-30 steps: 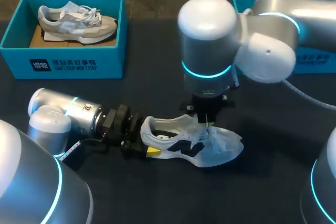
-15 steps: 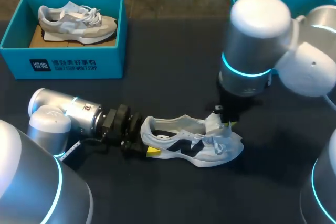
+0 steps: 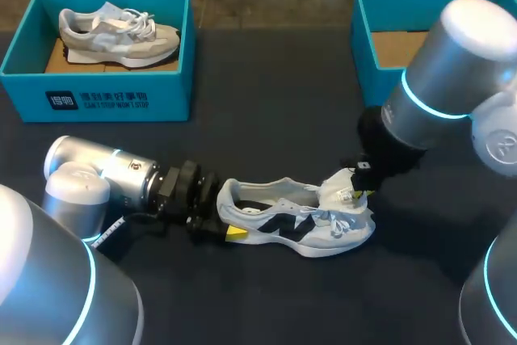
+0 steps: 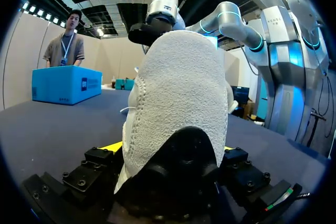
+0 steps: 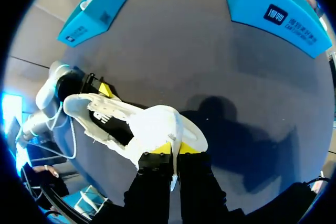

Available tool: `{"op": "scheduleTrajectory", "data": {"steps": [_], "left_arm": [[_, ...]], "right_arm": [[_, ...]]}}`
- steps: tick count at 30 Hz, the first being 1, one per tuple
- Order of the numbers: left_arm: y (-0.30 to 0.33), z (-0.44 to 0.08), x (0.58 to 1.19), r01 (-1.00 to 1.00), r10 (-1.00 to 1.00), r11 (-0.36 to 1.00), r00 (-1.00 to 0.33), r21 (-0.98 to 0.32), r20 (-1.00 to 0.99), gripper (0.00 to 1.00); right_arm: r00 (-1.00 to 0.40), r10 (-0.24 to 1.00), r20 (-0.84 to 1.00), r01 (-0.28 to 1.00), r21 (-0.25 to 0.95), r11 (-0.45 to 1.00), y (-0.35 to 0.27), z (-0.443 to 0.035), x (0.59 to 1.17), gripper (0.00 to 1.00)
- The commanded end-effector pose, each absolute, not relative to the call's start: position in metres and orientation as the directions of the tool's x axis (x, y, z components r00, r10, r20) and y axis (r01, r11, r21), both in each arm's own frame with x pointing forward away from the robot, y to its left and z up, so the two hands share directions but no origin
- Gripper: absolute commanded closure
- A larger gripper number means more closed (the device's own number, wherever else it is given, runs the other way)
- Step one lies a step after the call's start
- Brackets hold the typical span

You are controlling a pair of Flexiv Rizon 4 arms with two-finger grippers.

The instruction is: Take the shoe out of the shoebox, open the shoe tongue, remove and reinsert the insole, then place the shoe into the shoebox

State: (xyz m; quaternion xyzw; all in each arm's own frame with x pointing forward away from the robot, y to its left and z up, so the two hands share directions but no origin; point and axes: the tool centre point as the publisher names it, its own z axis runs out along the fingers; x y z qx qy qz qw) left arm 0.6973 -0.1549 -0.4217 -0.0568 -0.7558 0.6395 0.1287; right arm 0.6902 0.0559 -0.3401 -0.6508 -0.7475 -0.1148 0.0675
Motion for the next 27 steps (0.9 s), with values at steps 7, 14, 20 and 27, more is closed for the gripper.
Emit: {"op": "scheduleTrajectory", "data": {"steps": [7, 14, 20, 27], "left_arm": [[-0.155, -0.424, 0.697, -0.079, 0.251, 0.175, -0.960, -0.981, 0.122, 1.00], [-0.155, -0.424, 0.697, -0.079, 0.251, 0.175, -0.960, -0.981, 0.122, 1.00], [-0.155, -0.424, 0.697, -0.079, 0.251, 0.175, -0.960, -0.981, 0.122, 1.00], [-0.155, -0.424, 0.697, -0.079, 0.251, 0.175, -0.960, -0.981, 0.122, 1.00]], "right_arm": [[-0.143, 0.853, 0.503, 0.990, 0.086, 0.115, 0.051, -0.345, 0.683, 0.64], [-0.149, 0.846, 0.512, 0.989, 0.083, 0.124, 0.052, -0.348, 0.683, 0.50], [-0.143, 0.874, 0.464, 0.990, 0.064, 0.128, 0.046, -0.332, 0.683, 0.29], [-0.177, 0.897, 0.406, 0.984, 0.072, 0.161, 0.038, -0.305, 0.684, 0.26]]}}
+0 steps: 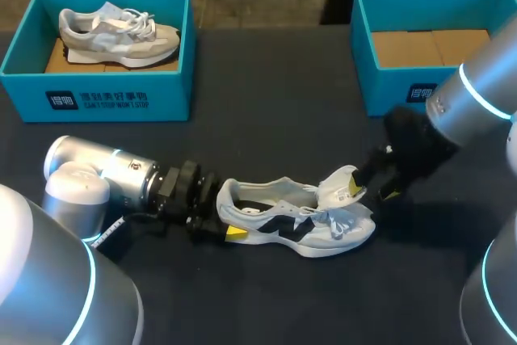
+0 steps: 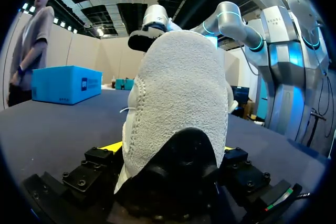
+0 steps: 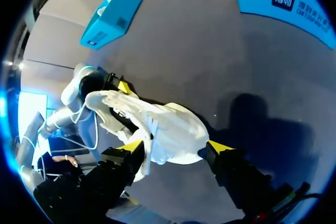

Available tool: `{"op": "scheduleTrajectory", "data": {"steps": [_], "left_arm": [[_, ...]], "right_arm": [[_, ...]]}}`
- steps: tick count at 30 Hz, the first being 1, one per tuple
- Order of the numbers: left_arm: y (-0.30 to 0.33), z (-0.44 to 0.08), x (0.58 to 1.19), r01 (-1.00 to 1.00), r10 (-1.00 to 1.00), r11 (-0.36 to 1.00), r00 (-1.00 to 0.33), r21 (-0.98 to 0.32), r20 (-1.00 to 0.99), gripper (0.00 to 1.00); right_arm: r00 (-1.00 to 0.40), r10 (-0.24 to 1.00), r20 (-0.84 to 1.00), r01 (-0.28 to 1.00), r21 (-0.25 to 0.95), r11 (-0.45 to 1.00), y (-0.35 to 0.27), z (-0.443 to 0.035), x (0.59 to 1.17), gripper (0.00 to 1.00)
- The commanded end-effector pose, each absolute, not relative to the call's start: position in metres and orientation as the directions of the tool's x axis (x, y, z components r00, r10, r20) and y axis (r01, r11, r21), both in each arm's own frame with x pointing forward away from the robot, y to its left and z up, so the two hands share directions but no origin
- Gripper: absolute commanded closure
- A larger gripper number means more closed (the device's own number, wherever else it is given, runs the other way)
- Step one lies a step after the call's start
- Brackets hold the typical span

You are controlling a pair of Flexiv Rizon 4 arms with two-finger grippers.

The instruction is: Take the shoe out of the shoebox, open the shoe tongue, remove and reinsert the insole, then place the shoe into the shoebox

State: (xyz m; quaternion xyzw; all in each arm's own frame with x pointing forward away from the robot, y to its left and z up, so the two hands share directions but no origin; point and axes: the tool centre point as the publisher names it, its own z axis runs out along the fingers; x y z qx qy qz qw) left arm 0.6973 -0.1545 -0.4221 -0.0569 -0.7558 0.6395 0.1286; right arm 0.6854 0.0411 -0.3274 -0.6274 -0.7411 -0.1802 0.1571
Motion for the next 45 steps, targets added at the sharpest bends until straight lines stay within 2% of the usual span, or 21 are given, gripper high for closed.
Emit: {"op": "scheduleTrajectory", "data": {"steps": [1, 9, 10, 12, 13, 15, 16, 21, 24, 27, 39, 45], "left_arm": [[-0.155, -0.424, 0.697, -0.079, 0.251, 0.175, -0.960, -0.981, 0.122, 1.00], [-0.155, -0.424, 0.697, -0.079, 0.251, 0.175, -0.960, -0.981, 0.122, 1.00], [-0.155, -0.424, 0.697, -0.079, 0.251, 0.175, -0.960, -0.981, 0.122, 1.00], [-0.155, -0.424, 0.697, -0.079, 0.251, 0.175, -0.960, -0.981, 0.122, 1.00], [-0.155, -0.424, 0.697, -0.079, 0.251, 0.175, -0.960, -0.981, 0.122, 1.00], [-0.155, -0.424, 0.697, -0.079, 0.251, 0.175, -0.960, -0.981, 0.122, 1.00], [-0.155, -0.424, 0.697, -0.079, 0.251, 0.175, -0.960, -0.981, 0.122, 1.00], [-0.155, -0.424, 0.697, -0.079, 0.251, 0.175, -0.960, -0.981, 0.122, 1.00], [-0.155, -0.424, 0.697, -0.079, 0.251, 0.175, -0.960, -0.981, 0.122, 1.00], [-0.155, -0.424, 0.697, -0.079, 0.251, 0.175, -0.960, -0.981, 0.122, 1.00], [-0.155, -0.424, 0.697, -0.079, 0.251, 0.175, -0.960, -0.981, 0.122, 1.00], [-0.155, -0.424, 0.697, -0.079, 0.251, 0.175, -0.960, -0.981, 0.122, 1.00]], "right_arm": [[-0.181, 0.901, 0.393, 0.983, 0.072, 0.166, 0.038, -0.299, 0.684, 0.27], [-0.293, 0.918, 0.269, 0.956, 0.056, 0.289, 0.051, -0.262, 0.692, 0.34], [-0.318, 0.914, 0.252, 0.948, 0.061, 0.313, 0.054, -0.257, 0.693, 0.38], [-0.381, 0.901, 0.209, 0.924, 0.059, 0.377, 0.061, -0.246, 0.694, 0.52], [-0.406, 0.892, 0.198, 0.913, 0.055, 0.404, 0.063, -0.243, 0.695, 0.56], [-0.457, 0.872, 0.176, 0.888, 0.041, 0.458, 0.071, -0.237, 0.697, 0.91], [-0.501, 0.849, 0.169, 0.864, 0.038, 0.502, 0.077, -0.234, 0.699, 1.00], [-0.652, 0.747, 0.133, 0.756, 0.040, 0.653, 0.105, -0.226, 0.701, 1.00], [-0.746, 0.655, 0.125, 0.666, 0.101, 0.739, 0.117, -0.222, 0.698, 1.00], [-0.871, 0.481, 0.099, 0.491, 0.160, 0.856, 0.129, -0.218, 0.690, 1.00], [-0.871, 0.481, 0.099, 0.491, 0.160, 0.856, 0.129, -0.218, 0.690, 1.00], [-0.927, 0.370, 0.056, 0.374, 0.087, 0.924, 0.154, -0.240, 0.687, 1.00]]}}
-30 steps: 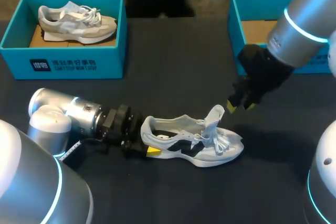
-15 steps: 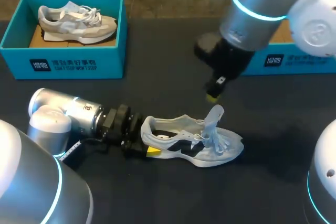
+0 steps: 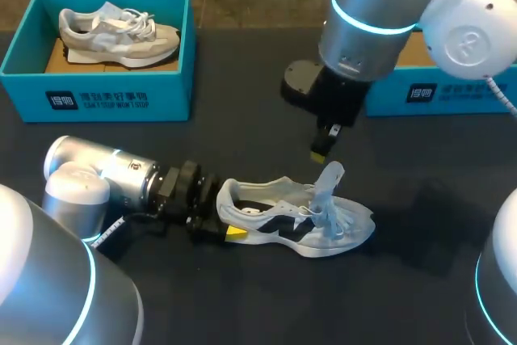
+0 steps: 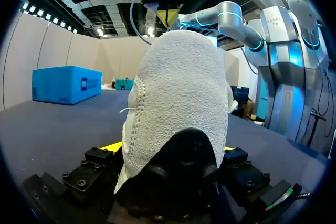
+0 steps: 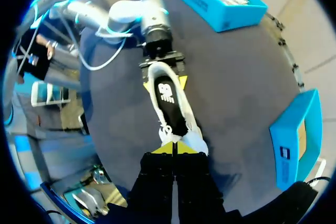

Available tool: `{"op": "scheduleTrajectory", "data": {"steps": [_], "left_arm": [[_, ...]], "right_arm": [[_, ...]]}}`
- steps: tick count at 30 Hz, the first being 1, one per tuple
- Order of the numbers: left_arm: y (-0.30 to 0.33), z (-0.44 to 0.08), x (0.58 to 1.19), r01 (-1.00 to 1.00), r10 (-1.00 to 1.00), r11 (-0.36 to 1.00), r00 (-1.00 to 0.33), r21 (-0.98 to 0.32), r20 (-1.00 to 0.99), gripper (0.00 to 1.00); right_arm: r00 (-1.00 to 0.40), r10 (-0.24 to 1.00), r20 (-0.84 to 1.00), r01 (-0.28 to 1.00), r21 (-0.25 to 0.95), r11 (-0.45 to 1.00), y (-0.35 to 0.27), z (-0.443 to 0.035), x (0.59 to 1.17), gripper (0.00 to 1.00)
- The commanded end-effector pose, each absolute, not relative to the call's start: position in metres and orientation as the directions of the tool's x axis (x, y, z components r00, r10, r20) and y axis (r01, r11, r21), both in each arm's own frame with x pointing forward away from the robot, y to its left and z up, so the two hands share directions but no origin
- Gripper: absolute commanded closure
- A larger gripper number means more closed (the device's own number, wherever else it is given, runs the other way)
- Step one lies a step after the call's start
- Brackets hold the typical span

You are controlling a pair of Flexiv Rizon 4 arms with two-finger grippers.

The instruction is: Take the shoe out of the shoebox, open the shoe tongue, remove and reinsert the insole, then place the shoe into the shoebox

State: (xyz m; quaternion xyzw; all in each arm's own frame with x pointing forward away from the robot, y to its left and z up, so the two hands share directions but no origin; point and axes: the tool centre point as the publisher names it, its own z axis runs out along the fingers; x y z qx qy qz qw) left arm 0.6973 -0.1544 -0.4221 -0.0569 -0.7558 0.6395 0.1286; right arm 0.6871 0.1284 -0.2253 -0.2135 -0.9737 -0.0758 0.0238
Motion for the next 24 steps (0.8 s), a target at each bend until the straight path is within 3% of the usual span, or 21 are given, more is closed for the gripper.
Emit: {"op": "scheduleTrajectory", "data": {"steps": [1, 15, 17, 24], "left_arm": [[-0.155, -0.424, 0.697, -0.079, 0.251, 0.175, -0.960, -0.981, 0.122, 1.00], [-0.155, -0.424, 0.697, -0.079, 0.251, 0.175, -0.960, -0.981, 0.122, 1.00], [-0.155, -0.424, 0.697, -0.079, 0.251, 0.175, -0.960, -0.981, 0.122, 1.00], [-0.155, -0.424, 0.697, -0.079, 0.251, 0.175, -0.960, -0.981, 0.122, 1.00]], "right_arm": [[-0.931, 0.362, 0.049, 0.365, 0.067, 0.929, 0.159, -0.244, 0.684, 1.00], [-0.944, 0.323, 0.061, 0.327, 0.073, 0.942, 0.166, -0.252, 0.680, 1.00], [-0.955, 0.293, 0.051, 0.295, 0.029, 0.955, 0.180, -0.263, 0.684, 1.00], [-0.979, 0.199, 0.055, 0.202, 0.066, 0.977, 0.196, -0.293, 0.688, 1.00]]}}
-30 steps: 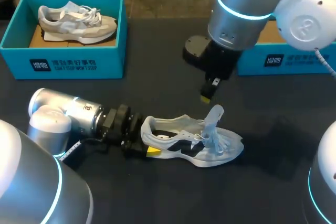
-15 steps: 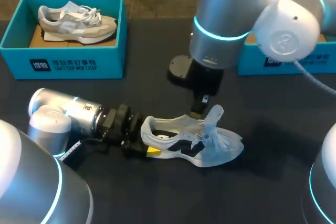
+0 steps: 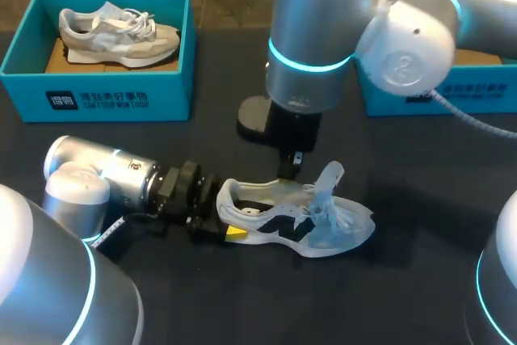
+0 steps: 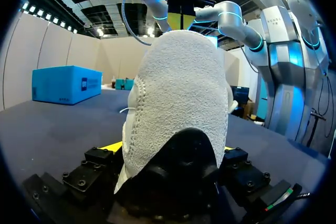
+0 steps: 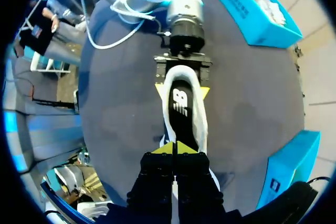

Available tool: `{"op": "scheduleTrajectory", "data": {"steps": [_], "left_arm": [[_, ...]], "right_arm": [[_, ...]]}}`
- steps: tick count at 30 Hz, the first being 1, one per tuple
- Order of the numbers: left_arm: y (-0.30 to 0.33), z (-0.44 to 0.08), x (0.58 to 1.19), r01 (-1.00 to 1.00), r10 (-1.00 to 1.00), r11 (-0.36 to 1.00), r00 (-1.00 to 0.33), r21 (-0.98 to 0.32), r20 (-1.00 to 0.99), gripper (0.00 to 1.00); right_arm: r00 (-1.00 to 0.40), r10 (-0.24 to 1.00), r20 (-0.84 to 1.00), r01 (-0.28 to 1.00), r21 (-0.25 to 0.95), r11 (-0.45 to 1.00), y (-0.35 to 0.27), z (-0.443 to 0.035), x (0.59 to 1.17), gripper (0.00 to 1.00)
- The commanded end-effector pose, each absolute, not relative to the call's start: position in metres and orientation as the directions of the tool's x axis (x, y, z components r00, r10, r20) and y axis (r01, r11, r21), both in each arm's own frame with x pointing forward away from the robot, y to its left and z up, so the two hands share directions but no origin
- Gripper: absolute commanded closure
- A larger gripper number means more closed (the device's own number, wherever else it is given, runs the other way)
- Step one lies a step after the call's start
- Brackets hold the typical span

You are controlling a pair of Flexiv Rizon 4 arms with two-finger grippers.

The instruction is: Take the shoe out of the shoebox, open the shoe tongue, remove and reinsert the insole, then place the shoe into the shoebox

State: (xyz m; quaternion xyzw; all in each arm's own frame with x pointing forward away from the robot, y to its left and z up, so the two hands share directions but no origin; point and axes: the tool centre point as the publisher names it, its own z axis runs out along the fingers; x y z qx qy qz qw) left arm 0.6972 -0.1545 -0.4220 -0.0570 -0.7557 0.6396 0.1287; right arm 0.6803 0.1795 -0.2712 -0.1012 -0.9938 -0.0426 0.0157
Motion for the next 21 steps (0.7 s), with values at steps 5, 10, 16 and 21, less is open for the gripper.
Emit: {"op": "scheduleTrajectory", "data": {"steps": [5, 10, 16, 21], "left_arm": [[-0.155, -0.424, 0.697, -0.079, 0.251, 0.175, -0.960, -0.981, 0.122, 1.00], [-0.155, -0.424, 0.697, -0.079, 0.251, 0.175, -0.960, -0.981, 0.122, 1.00], [-0.155, -0.424, 0.697, -0.079, 0.251, 0.175, -0.960, -0.981, 0.122, 1.00], [-0.155, -0.424, 0.697, -0.079, 0.251, 0.175, -0.960, -0.981, 0.122, 1.00]], "right_arm": [[-0.979, 0.199, 0.055, 0.202, 0.066, 0.977, 0.196, -0.293, 0.688, 1.00], [-0.983, 0.175, 0.054, 0.178, 0.060, 0.982, 0.200, -0.298, 0.691, 1.00], [-0.994, 0.099, 0.048, 0.102, 0.054, 0.993, 0.209, -0.326, 0.701, 1.00], [-0.997, 0.072, 0.033, 0.074, 0.052, 0.996, 0.208, -0.340, 0.708, 1.00]]}}
